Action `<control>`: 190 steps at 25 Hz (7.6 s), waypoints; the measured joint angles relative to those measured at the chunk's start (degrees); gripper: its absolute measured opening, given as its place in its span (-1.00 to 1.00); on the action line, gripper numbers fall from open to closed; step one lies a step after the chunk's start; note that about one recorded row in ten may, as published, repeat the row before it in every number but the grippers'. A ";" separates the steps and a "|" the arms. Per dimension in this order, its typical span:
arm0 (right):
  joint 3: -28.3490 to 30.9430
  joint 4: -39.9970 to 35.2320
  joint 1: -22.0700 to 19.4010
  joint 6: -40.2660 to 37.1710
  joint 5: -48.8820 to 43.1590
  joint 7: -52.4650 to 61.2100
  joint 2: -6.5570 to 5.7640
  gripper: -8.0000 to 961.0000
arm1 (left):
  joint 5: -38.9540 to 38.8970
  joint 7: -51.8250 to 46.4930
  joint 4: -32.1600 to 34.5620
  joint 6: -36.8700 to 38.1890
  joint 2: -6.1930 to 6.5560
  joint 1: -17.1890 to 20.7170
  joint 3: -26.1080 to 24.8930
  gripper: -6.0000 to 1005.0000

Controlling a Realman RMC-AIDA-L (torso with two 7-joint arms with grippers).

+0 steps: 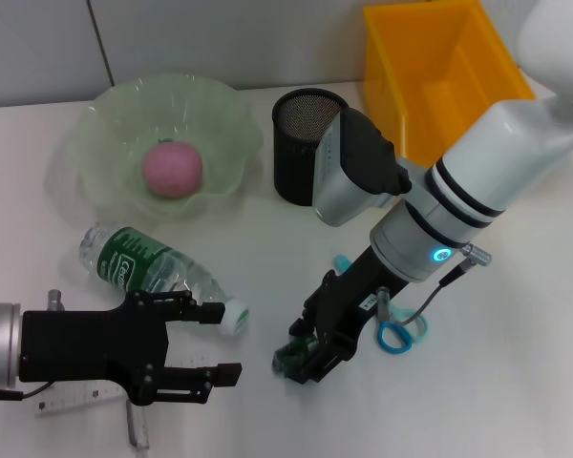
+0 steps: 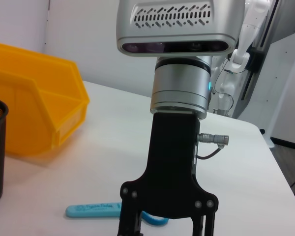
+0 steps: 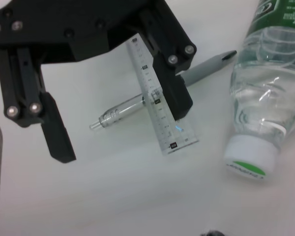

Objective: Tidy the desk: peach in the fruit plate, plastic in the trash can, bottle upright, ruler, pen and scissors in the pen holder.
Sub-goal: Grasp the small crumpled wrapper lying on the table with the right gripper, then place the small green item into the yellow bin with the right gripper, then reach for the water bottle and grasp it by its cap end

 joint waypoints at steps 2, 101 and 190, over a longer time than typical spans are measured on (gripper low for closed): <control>0.00 0.01 0.00 0.00 -0.04 0.07 0.00 0.27 | 0.00 -0.01 0.00 0.00 0.00 0.00 0.00 0.52; 35.97 -18.34 -14.20 25.93 7.61 5.16 -1.91 0.54 | -0.71 0.60 -1.40 1.49 -0.26 -0.32 -1.23 0.52; 35.58 -10.31 -19.10 -26.01 4.99 -2.29 -10.39 0.53 | 30.82 -9.60 28.49 0.57 -0.98 -22.74 27.12 0.44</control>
